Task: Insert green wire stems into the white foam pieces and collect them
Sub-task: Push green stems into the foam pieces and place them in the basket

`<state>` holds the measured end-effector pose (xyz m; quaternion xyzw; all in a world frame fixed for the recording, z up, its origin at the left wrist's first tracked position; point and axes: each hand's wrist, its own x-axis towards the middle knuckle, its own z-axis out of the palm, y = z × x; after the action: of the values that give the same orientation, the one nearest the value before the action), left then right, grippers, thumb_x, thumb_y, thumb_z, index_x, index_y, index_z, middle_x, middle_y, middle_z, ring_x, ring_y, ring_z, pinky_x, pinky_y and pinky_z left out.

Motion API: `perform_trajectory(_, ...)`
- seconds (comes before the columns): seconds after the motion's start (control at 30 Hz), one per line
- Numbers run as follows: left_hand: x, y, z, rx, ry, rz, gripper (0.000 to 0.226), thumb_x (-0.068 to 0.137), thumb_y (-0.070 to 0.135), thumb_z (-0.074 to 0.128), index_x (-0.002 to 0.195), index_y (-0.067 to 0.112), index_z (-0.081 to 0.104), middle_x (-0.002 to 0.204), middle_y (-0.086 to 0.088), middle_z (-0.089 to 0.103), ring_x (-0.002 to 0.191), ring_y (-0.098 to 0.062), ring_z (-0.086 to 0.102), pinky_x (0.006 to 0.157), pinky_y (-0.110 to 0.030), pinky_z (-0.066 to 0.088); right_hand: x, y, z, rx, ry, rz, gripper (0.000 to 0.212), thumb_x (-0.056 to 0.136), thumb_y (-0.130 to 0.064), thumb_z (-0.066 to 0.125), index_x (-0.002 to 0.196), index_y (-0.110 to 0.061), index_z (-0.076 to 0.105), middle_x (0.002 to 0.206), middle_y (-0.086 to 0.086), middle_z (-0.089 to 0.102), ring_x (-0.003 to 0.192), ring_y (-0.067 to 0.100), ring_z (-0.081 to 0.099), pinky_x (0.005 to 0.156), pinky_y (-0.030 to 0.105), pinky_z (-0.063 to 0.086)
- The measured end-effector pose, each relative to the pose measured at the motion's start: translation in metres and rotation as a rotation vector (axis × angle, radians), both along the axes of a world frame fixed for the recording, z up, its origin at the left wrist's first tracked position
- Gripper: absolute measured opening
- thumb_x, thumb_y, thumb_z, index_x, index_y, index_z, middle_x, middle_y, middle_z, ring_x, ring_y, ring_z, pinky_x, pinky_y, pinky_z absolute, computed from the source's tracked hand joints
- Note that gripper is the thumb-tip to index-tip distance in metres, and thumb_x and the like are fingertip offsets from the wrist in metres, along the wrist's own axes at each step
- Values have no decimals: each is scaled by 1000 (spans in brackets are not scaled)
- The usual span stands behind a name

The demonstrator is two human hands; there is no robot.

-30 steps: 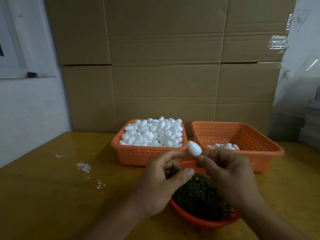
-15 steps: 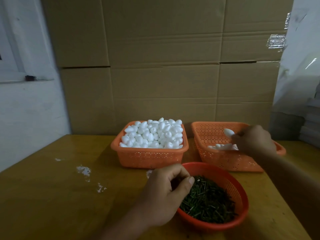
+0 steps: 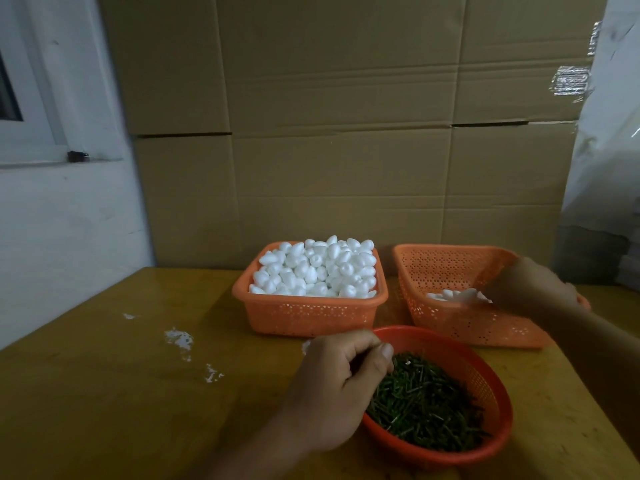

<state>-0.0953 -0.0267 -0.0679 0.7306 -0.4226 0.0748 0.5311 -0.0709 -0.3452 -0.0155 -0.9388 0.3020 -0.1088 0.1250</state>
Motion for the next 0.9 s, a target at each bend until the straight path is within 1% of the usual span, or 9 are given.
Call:
perform_trajectory(0.1,1,0,-1,-15,-15,3,24,95,40,56,78,23,59,58,4,52,52,-10,48,51,-30,40,-15,16,1,-2,-196,-55,32,92,-46,61,74,-20,64,70,2,65,66,20,60,77,40,49)
perform_trajectory(0.2,4,0,-2,-21,-26,35,27,93,33,60,72,19,51,57,9,48,52,-4,44,51,-22,37,-32,37,6,69,-288,30,28,90,-38,69,66,-23,68,57,-1,66,57,20,63,76,47,57)
perform_trajectory(0.3,8,1,-1,-2,-63,105,39,93,32,58,62,14,42,55,8,41,54,-7,40,54,-28,36,-55,68,8,139,-358,166,22,86,-40,73,70,-26,68,57,0,66,52,17,62,57,41,56)
perform_trajectory(0.37,10,2,3,19,-79,134,47,95,36,54,55,19,37,52,7,38,54,-8,38,55,-36,36,-69,89,2,147,-430,249,24,83,-43,74,68,-25,67,54,-1,63,46,9,57,46,30,42)
perform_trajectory(0.5,16,5,13,-27,-19,160,49,102,43,44,59,19,44,50,8,42,49,-10,40,50,-43,37,-90,121,-14,101,-436,403,27,80,-43,73,65,-25,59,55,-2,58,49,6,54,51,29,40)
perform_trajectory(0.67,49,26,30,154,-188,349,8,101,22,54,98,29,54,61,13,60,52,-3,56,48,-18,38,-98,126,-22,0,-315,574,20,79,-52,64,74,-32,63,66,-13,64,61,6,61,61,39,55)
perform_trajectory(0.73,76,39,43,256,-264,451,15,96,15,60,106,27,60,66,11,59,62,-2,56,59,-22,41,-98,126,-23,-3,-307,630,25,79,-56,56,82,-35,68,74,-18,67,67,5,64,65,37,56)
perform_trajectory(0.8,110,51,59,391,-286,529,19,94,7,61,107,20,66,84,7,62,74,-6,56,70,-28,43,-98,127,-23,-21,-327,656,28,80,-57,53,86,-36,71,77,-23,67,67,3,64,63,34,56)
perform_trajectory(0.9,160,71,76,626,-188,538,23,93,4,57,110,15,69,92,-1,66,88,-25,65,77,-37,53,-98,127,-25,-32,-350,660,27,81,-55,54,88,-36,72,77,-24,67,66,3,62,62,34,55)
